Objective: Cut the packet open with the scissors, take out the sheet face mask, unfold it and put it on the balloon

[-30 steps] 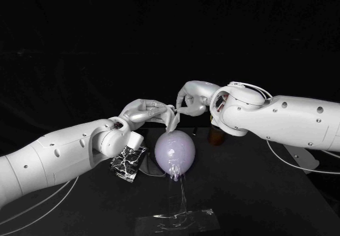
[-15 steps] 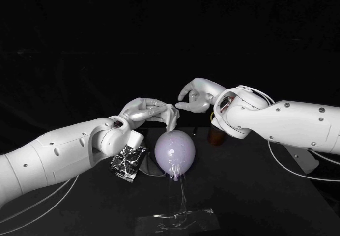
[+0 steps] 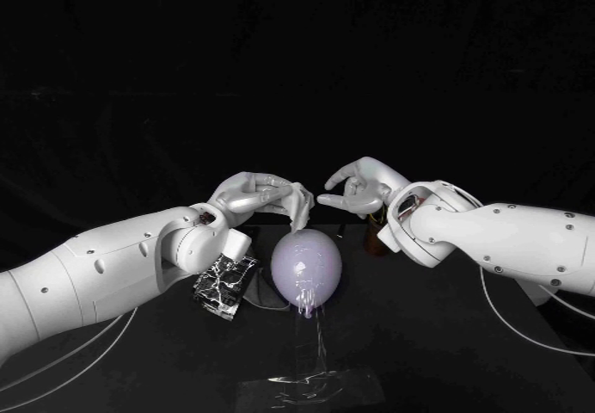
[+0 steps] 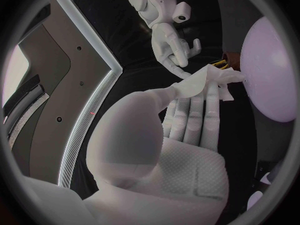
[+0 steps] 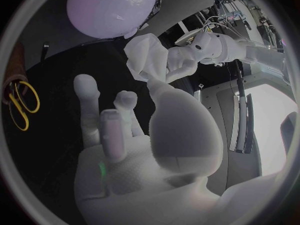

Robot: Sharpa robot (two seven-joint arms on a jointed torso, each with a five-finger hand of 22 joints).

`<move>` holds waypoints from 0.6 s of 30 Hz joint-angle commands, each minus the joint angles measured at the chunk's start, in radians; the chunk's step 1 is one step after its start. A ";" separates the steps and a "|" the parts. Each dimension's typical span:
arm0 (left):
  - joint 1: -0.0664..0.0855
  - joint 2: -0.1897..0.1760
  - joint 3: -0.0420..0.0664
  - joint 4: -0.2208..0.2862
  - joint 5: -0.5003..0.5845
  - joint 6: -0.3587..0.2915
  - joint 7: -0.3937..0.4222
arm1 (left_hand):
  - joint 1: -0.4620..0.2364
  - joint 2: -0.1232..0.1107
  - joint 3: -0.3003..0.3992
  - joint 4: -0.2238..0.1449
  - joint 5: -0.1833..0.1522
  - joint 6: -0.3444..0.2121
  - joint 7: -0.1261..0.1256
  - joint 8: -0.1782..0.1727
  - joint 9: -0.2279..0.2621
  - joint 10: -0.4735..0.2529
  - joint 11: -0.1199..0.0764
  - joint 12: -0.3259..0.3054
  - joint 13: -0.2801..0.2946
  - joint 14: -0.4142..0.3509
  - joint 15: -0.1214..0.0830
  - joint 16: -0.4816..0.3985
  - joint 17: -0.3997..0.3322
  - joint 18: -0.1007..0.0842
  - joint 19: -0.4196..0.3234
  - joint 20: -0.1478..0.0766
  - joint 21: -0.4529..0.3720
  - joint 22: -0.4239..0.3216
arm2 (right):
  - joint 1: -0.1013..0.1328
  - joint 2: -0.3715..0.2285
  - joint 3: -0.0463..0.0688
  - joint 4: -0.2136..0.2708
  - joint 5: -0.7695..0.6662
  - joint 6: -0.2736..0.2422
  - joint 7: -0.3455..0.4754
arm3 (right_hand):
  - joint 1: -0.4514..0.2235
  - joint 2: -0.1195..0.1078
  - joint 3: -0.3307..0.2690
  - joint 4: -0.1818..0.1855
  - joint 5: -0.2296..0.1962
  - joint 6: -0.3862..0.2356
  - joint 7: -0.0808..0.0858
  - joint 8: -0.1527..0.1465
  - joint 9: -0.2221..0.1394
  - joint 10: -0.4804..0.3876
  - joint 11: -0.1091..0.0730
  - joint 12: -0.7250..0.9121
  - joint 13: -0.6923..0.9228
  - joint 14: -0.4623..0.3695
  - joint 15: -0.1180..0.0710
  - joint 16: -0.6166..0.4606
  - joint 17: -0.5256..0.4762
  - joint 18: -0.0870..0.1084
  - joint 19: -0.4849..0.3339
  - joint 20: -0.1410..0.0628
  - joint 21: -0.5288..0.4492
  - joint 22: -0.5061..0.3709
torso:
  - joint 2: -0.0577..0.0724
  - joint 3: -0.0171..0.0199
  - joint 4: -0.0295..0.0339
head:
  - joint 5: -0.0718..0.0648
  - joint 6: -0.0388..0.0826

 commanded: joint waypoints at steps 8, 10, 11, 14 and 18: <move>0.002 -0.004 0.002 0.009 0.002 0.017 0.010 | -0.002 0.009 0.007 -0.003 0.003 0.008 0.001 0.003 0.019 0.004 0.002 -0.001 0.000 -0.002 -0.003 0.002 0.001 0.013 0.003 -0.005 0.005 0.002 | -0.069 0.032 -0.001 -0.050 0.305 -0.112 0.260 | 0.116 0.030 -0.032 -0.023 0.005 0.002 0.011 -0.021 -0.005 0.036 0.007 0.126 0.067 0.065 0.011 0.030 0.184 0.000 0.021 0.008 0.057 0.055 | 0.002 0.0008 0.0009 | -0.004 0.001; 0.002 -0.005 0.002 0.011 0.002 0.018 0.011 | -0.002 0.009 0.007 -0.003 0.003 0.008 0.001 0.003 0.019 0.004 0.002 -0.001 0.000 -0.002 -0.003 0.002 0.001 0.013 0.003 -0.005 0.005 0.002 | -0.079 0.043 -0.001 -0.066 0.339 -0.110 0.284 | 0.131 0.035 -0.036 -0.027 0.012 0.005 0.011 -0.023 -0.005 0.042 0.007 0.146 0.078 0.067 0.011 0.035 0.188 -0.002 0.025 0.008 0.070 0.061 | 0.002 0.0002 0.0017 | -0.005 0.000; 0.002 -0.005 0.002 0.012 0.002 0.019 0.011 | -0.002 0.009 0.007 -0.003 0.003 0.008 0.001 0.003 0.019 0.004 0.002 -0.001 0.000 -0.002 -0.003 0.002 0.001 0.013 0.003 -0.005 0.005 0.002 | -0.083 0.047 -0.001 -0.073 0.355 -0.108 0.295 | 0.137 0.038 -0.038 -0.029 0.014 0.008 0.011 -0.023 -0.005 0.052 0.007 0.166 0.090 0.069 0.011 0.038 0.192 -0.003 0.029 0.008 0.084 0.065 | 0.001 -0.0002 0.0016 | -0.005 0.000; 0.002 -0.006 0.002 0.014 0.002 0.019 0.012 | -0.002 0.009 0.007 -0.003 0.003 0.008 0.001 0.003 0.019 0.004 0.002 -0.001 0.000 -0.002 -0.003 0.002 0.001 0.013 0.003 -0.005 0.005 0.002 | -0.091 0.060 -0.001 -0.092 0.395 -0.097 0.327 | 0.145 0.046 -0.042 -0.029 0.017 0.015 0.010 -0.022 -0.005 0.060 0.007 0.188 0.102 0.071 0.011 0.042 0.197 -0.005 0.033 0.008 0.096 0.071 | 0.001 -0.0006 0.0013 | -0.006 0.000; 0.002 -0.007 0.002 0.018 0.002 0.020 0.012 | -0.002 0.009 0.007 -0.003 0.003 0.008 0.001 0.003 0.019 0.004 0.002 -0.001 0.000 -0.002 -0.003 0.002 0.001 0.013 0.003 -0.005 0.005 0.002 | -0.097 0.080 -0.001 -0.119 0.443 -0.069 0.362 | 0.157 0.058 -0.048 -0.031 0.019 0.027 0.009 -0.022 -0.005 0.074 0.006 0.220 0.121 0.075 0.011 0.050 0.206 -0.007 0.037 0.008 0.116 0.080 | 0.001 -0.0003 0.0016 | -0.005 -0.002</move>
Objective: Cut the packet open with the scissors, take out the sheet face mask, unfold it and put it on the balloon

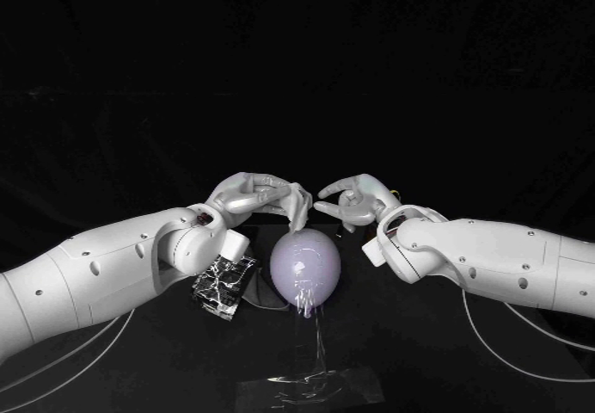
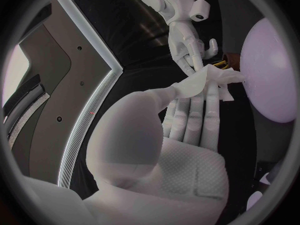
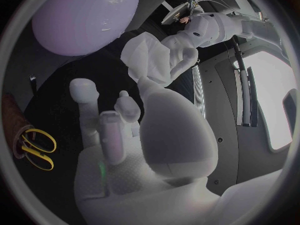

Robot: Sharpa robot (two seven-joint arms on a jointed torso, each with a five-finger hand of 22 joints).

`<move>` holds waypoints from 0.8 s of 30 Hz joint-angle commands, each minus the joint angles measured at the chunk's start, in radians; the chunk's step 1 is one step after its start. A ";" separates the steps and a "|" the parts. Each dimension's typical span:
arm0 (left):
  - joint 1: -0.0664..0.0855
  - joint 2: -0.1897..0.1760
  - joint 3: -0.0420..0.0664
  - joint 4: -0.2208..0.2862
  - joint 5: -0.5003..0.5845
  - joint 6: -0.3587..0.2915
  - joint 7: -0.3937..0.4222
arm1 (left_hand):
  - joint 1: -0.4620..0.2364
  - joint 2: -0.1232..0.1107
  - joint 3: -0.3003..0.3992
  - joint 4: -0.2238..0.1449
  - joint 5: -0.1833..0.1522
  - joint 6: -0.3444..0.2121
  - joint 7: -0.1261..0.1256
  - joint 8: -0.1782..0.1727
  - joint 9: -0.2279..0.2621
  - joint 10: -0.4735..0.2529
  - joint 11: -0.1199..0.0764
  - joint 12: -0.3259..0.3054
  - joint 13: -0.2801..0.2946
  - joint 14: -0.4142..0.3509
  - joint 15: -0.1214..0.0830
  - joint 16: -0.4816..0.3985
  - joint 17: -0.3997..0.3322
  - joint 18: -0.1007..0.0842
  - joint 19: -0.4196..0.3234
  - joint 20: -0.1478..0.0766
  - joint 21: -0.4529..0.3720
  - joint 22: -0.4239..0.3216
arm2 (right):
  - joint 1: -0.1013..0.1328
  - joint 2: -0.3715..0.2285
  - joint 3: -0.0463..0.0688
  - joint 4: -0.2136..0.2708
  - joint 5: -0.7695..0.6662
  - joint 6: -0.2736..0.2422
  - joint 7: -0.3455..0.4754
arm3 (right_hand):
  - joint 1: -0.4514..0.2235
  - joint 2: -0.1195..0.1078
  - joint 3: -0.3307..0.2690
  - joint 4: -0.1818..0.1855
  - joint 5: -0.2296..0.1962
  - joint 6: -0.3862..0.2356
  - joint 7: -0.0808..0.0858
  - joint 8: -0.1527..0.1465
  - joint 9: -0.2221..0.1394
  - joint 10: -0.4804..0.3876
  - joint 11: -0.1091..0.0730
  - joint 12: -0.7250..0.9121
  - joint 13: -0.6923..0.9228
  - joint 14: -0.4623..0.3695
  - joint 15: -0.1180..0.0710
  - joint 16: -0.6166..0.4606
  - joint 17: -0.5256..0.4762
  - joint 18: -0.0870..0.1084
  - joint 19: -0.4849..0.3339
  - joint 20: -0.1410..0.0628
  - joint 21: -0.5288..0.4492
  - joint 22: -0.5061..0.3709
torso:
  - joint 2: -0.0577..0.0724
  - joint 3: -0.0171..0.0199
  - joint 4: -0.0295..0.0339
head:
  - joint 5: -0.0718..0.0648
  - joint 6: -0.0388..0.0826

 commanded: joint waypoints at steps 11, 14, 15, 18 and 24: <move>0.002 -0.004 0.002 0.014 0.002 0.017 0.013 | 0.001 0.012 0.004 0.000 0.004 0.006 -0.001 0.003 0.019 0.004 0.002 -0.001 0.000 -0.002 -0.003 0.002 0.002 0.014 0.004 -0.005 0.005 0.001 | -0.006 0.036 0.001 -0.041 0.129 0.087 0.130 | 0.029 0.016 -0.017 -0.003 0.004 0.038 -0.007 -0.004 -0.003 0.027 -0.004 0.063 0.037 0.077 0.004 0.010 0.209 -0.007 0.010 -0.002 0.022 0.088 | -0.001 -0.0003 -0.0001 | 0.001 -0.003; 0.002 -0.005 0.002 0.014 0.002 0.017 0.012 | 0.001 0.012 0.004 0.000 0.004 0.006 -0.001 0.003 0.019 0.004 0.002 -0.001 0.000 -0.002 -0.003 0.002 0.002 0.014 0.004 -0.005 0.005 0.001 | -0.006 0.036 0.001 -0.040 0.131 0.103 0.138 | 0.029 0.018 -0.020 -0.003 0.003 0.043 -0.008 -0.003 -0.004 0.031 -0.005 0.073 0.043 0.077 0.004 0.010 0.210 -0.008 0.010 -0.003 0.025 0.089 | -0.001 0.0001 -0.0012 | 0.002 -0.003; 0.002 -0.005 0.002 0.014 0.002 0.017 0.012 | 0.001 0.012 0.004 0.000 0.004 0.006 -0.001 0.003 0.019 0.004 0.002 -0.001 0.000 -0.002 -0.003 0.002 0.002 0.014 0.004 -0.005 0.005 0.001 | -0.006 0.036 0.001 -0.040 0.132 0.109 0.142 | 0.029 0.018 -0.020 -0.003 0.003 0.043 -0.008 -0.003 -0.004 0.031 -0.005 0.073 0.043 0.077 0.004 0.010 0.210 -0.008 0.010 -0.003 0.025 0.089 | -0.001 0.0001 -0.0012 | 0.002 -0.003; 0.002 -0.005 0.002 0.014 0.002 0.017 0.012 | 0.001 0.012 0.004 0.000 0.004 0.006 -0.001 0.003 0.019 0.004 0.002 -0.001 0.000 -0.002 -0.003 0.002 0.002 0.014 0.004 -0.005 0.005 0.001 | -0.006 0.038 0.001 -0.039 0.133 0.123 0.149 | 0.029 0.018 -0.022 -0.002 0.002 0.044 -0.009 -0.004 -0.004 0.031 -0.005 0.075 0.044 0.076 0.004 0.009 0.208 -0.008 0.010 -0.003 0.025 0.090 | -0.001 0.0003 -0.0010 | 0.003 -0.003; 0.002 -0.006 0.002 0.015 0.002 0.018 0.012 | 0.000 0.011 0.006 -0.001 0.004 0.006 -0.001 0.002 0.020 0.004 0.002 -0.001 0.000 -0.002 -0.003 0.002 0.003 0.014 0.005 -0.007 0.009 0.002 | -0.007 0.041 0.001 -0.039 0.133 0.146 0.152 | 0.032 0.021 -0.023 -0.003 0.001 0.045 -0.010 -0.005 -0.006 0.028 -0.006 0.074 0.043 0.074 0.003 0.008 0.205 -0.007 0.007 -0.003 0.019 0.089 | -0.001 0.0003 -0.0011 | 0.003 -0.003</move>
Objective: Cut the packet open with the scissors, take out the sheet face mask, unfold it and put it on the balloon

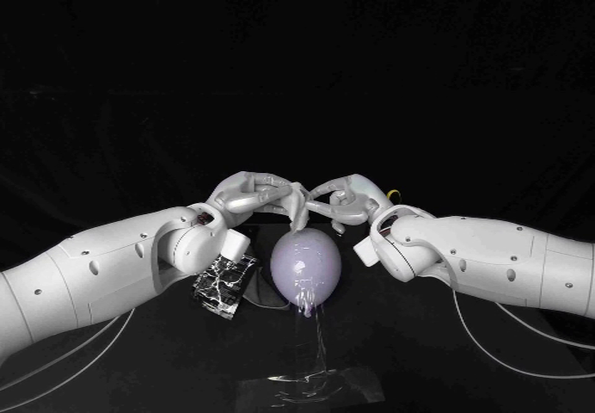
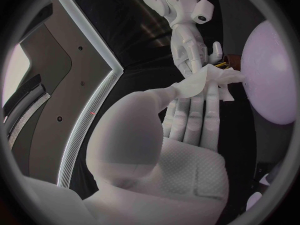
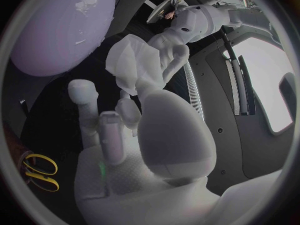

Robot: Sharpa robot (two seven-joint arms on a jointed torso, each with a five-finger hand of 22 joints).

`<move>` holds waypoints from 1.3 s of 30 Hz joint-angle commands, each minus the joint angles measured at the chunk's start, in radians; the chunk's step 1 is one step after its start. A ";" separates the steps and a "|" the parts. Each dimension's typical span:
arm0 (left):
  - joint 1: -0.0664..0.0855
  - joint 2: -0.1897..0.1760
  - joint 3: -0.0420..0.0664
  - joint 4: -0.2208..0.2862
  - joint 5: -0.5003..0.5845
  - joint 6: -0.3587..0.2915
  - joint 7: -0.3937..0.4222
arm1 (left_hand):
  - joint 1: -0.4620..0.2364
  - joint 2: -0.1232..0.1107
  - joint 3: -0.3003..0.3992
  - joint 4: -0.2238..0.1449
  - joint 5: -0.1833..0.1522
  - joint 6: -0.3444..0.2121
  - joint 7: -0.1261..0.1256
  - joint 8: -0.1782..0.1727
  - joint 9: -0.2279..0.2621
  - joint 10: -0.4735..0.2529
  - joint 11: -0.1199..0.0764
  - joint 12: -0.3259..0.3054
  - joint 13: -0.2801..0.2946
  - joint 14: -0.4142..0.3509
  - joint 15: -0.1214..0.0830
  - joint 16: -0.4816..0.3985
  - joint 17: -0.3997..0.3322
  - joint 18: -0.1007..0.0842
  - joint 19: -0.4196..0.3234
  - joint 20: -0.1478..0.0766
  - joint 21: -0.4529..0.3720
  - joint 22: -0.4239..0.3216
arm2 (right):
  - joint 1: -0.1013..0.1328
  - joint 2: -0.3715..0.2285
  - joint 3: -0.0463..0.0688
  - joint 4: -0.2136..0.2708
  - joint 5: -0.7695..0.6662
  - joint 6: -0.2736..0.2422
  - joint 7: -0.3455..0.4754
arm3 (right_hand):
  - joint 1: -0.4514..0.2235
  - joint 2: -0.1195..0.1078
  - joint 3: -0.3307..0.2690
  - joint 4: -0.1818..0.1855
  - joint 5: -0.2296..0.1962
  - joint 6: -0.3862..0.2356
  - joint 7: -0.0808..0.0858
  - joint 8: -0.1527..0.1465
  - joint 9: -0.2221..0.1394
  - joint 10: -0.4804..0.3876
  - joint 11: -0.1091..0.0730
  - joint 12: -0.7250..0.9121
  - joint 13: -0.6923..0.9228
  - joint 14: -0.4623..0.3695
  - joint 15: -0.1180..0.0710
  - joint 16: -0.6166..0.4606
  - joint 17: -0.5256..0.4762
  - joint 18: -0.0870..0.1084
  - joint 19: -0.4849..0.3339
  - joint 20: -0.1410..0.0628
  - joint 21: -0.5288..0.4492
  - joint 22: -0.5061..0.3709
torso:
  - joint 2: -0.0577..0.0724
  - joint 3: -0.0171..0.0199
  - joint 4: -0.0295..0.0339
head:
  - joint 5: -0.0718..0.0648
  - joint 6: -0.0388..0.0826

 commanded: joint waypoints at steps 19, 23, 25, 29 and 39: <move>0.002 -0.006 0.002 0.008 0.002 0.015 0.012 | 0.000 0.011 0.006 -0.001 0.007 0.008 0.001 0.004 0.020 0.004 0.002 -0.001 0.000 -0.004 -0.004 0.002 0.002 0.015 0.003 -0.004 0.004 0.002 | 0.000 0.009 0.001 -0.021 0.000 0.038 0.010 | 0.036 0.077 0.030 -0.016 -0.021 0.078 -0.022 0.010 -0.011 0.062 -0.021 0.105 0.057 0.104 -0.016 0.038 0.264 -0.050 0.129 -0.021 0.391 0.161 | 0.000 -0.0005 -0.0002 | 0.001 -0.003; 0.002 -0.007 0.002 0.008 0.002 0.015 0.012 | 0.000 0.011 0.006 -0.001 0.007 0.008 0.001 0.004 0.020 0.004 0.002 -0.001 0.000 -0.004 -0.004 0.002 0.002 0.015 0.003 -0.004 0.004 0.002 | 0.000 0.008 0.001 -0.021 0.000 0.041 0.011 | 0.027 0.075 0.029 -0.016 -0.022 0.081 -0.024 0.008 -0.015 0.063 -0.023 0.109 0.058 0.104 -0.020 0.038 0.264 -0.069 0.167 -0.027 0.520 0.184 | 0.000 -0.0003 0.0004 | 0.002 -0.003; 0.002 -0.008 0.002 0.008 0.002 0.015 0.012 | 0.000 0.011 0.006 -0.001 0.007 0.008 0.001 0.004 0.020 0.004 0.002 -0.001 0.000 -0.004 -0.004 0.002 0.002 0.015 0.003 -0.004 0.004 0.002 | 0.000 0.008 0.001 -0.019 0.000 0.040 0.011 | 0.024 0.073 0.027 -0.015 -0.022 0.085 -0.025 0.010 -0.016 0.067 -0.024 0.114 0.061 0.104 -0.020 0.038 0.264 -0.073 0.174 -0.028 0.548 0.189 | 0.000 -0.0002 0.0004 | 0.002 -0.003; 0.002 -0.009 0.002 0.008 0.002 0.015 0.012 | 0.000 0.011 0.006 -0.001 0.007 0.008 0.001 0.004 0.020 0.004 0.002 -0.001 0.000 -0.004 -0.004 0.002 0.002 0.015 0.003 -0.004 0.004 0.002 | 0.000 0.007 0.001 -0.018 -0.002 0.029 0.020 | 0.029 0.080 0.032 -0.021 -0.023 0.111 -0.038 0.025 -0.012 0.085 -0.034 0.137 0.077 0.104 -0.028 0.038 0.264 -0.078 0.183 -0.032 0.586 0.196 | 0.000 -0.0002 -0.0001 | 0.001 -0.004; 0.002 -0.010 0.002 0.008 0.002 0.017 0.010 | 0.000 0.011 0.006 -0.001 0.007 0.008 0.001 0.004 0.020 0.004 0.002 -0.001 0.000 -0.004 -0.004 0.002 0.002 0.015 0.003 -0.004 0.004 0.002 | 0.000 0.006 0.001 -0.005 -0.008 -0.026 0.042 | 0.089 0.136 0.127 -0.099 -0.027 0.159 -0.073 0.096 0.030 0.151 -0.067 0.217 0.137 0.104 -0.058 0.038 0.264 -0.088 0.196 -0.061 0.657 0.209 | 0.000 0.0003 0.0006 | 0.001 -0.005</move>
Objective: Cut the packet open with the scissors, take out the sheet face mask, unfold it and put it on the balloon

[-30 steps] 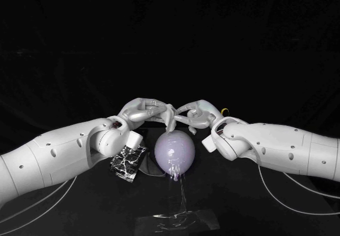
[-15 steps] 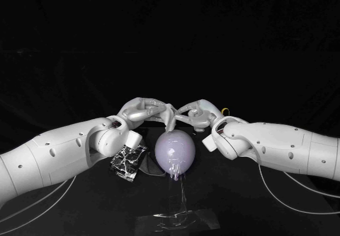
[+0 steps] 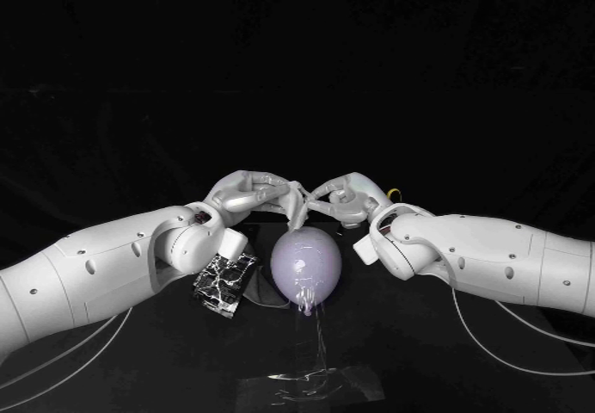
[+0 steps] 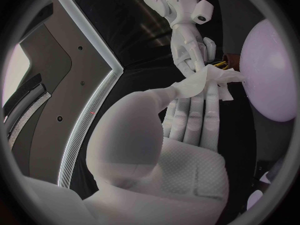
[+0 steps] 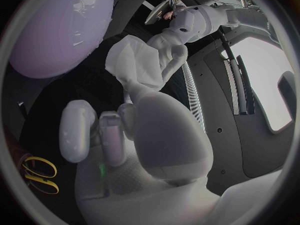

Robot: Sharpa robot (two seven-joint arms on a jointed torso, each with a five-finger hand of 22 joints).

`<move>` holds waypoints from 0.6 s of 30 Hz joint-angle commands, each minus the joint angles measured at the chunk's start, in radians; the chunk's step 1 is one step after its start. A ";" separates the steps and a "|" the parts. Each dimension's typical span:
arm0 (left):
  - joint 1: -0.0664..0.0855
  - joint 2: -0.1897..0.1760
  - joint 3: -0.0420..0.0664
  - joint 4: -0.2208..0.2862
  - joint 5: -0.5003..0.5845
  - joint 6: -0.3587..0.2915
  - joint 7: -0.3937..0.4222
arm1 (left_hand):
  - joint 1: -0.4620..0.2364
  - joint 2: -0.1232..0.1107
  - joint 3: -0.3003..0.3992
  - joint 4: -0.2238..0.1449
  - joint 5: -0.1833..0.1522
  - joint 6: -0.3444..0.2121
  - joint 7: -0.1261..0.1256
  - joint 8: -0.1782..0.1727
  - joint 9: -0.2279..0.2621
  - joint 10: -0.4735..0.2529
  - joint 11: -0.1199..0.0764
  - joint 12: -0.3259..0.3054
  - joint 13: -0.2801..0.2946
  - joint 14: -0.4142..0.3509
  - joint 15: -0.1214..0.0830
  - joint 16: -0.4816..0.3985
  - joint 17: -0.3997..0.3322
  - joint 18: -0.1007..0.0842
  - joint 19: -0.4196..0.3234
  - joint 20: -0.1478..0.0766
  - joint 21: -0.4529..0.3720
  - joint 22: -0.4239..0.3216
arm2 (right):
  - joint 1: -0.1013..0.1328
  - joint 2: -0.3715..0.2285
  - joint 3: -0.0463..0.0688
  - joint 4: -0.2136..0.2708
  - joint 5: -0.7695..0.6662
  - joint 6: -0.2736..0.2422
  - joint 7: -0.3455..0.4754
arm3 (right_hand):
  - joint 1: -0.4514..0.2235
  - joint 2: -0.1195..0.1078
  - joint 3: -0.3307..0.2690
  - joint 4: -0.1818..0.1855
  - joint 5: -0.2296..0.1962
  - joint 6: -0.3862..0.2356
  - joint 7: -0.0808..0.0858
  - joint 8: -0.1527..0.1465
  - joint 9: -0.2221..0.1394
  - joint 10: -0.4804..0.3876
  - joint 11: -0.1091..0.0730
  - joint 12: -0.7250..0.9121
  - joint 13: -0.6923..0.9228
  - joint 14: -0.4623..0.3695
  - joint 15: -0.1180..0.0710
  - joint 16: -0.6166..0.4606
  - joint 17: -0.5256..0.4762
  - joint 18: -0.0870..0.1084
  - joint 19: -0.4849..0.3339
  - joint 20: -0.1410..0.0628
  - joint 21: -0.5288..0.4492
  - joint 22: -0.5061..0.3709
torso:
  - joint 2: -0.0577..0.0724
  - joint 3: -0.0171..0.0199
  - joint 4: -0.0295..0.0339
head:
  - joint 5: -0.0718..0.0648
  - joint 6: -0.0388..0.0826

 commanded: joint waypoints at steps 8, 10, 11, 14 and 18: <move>0.002 -0.001 0.001 0.000 0.002 0.009 0.008 | -0.002 0.010 0.006 -0.001 0.004 0.004 0.001 0.005 0.020 0.004 0.002 -0.001 0.000 -0.004 -0.004 0.001 0.001 0.012 0.002 -0.003 0.004 0.001 | 0.001 -0.018 0.002 0.026 -0.028 -0.064 0.020 | -0.012 0.008 0.052 -0.026 -0.002 -0.006 -0.002 0.033 0.029 0.115 -0.060 0.024 0.136 0.111 -0.012 0.004 0.264 -0.017 0.055 -0.013 0.049 0.216 | -0.001 0.0000 -0.0009 | 0.002 -0.001; 0.002 -0.002 0.001 -0.001 -0.005 -0.003 0.005 | -0.004 0.008 0.008 -0.002 0.004 0.004 0.002 0.004 0.021 0.003 0.003 -0.001 -0.001 -0.004 -0.004 0.001 0.003 0.011 0.002 -0.004 0.007 0.003 | 0.005 -0.031 0.004 0.037 -0.043 -0.057 0.007 | -0.035 0.000 0.080 -0.039 -0.003 -0.014 -0.002 0.047 0.041 0.116 -0.061 0.023 0.137 0.111 -0.012 0.004 0.264 -0.017 0.053 -0.014 0.050 0.216 | -0.001 -0.0001 -0.0009 | 0.002 0.000; 0.002 -0.003 0.001 -0.001 -0.008 -0.008 0.004 | -0.005 0.008 0.008 -0.002 0.004 0.004 0.002 0.004 0.021 0.003 0.003 -0.002 -0.001 -0.005 -0.004 0.001 0.003 0.011 0.002 -0.004 0.008 0.003 | 0.008 -0.035 0.004 0.041 -0.052 -0.052 0.000 | -0.035 0.000 0.080 -0.039 -0.003 -0.014 -0.002 0.047 0.041 0.116 -0.061 0.023 0.137 0.111 -0.012 0.004 0.264 -0.017 0.053 -0.014 0.050 0.216 | -0.001 0.0000 -0.0008 | 0.001 0.001; 0.002 -0.004 0.001 -0.002 -0.035 -0.025 0.001 | -0.008 0.007 0.010 -0.001 0.004 0.001 0.006 0.000 0.021 -0.003 0.006 -0.004 -0.002 -0.010 -0.001 -0.003 0.003 0.010 0.000 -0.005 0.010 0.004 | 0.023 -0.050 0.006 0.057 -0.094 -0.017 -0.039 | -0.049 -0.004 0.094 -0.045 -0.003 -0.018 -0.002 0.055 0.047 0.117 -0.061 0.023 0.137 0.111 -0.012 0.004 0.264 -0.017 0.052 -0.014 0.050 0.215 | -0.002 0.0002 -0.0012 | 0.001 0.003; 0.002 -0.005 0.001 -0.002 -0.096 -0.047 -0.003 | -0.013 0.003 0.011 -0.002 0.004 -0.007 0.014 -0.009 0.021 -0.015 0.012 -0.005 -0.002 -0.021 0.004 -0.008 0.005 0.008 -0.009 -0.003 0.012 0.005 | 0.052 -0.065 0.009 0.074 -0.166 0.059 -0.121 | -0.057 -0.008 0.103 -0.051 -0.003 -0.019 -0.003 0.060 0.052 0.116 -0.062 0.020 0.136 0.111 -0.013 0.004 0.264 -0.015 0.049 -0.014 0.043 0.213 | -0.002 0.0000 -0.0010 | -0.002 0.004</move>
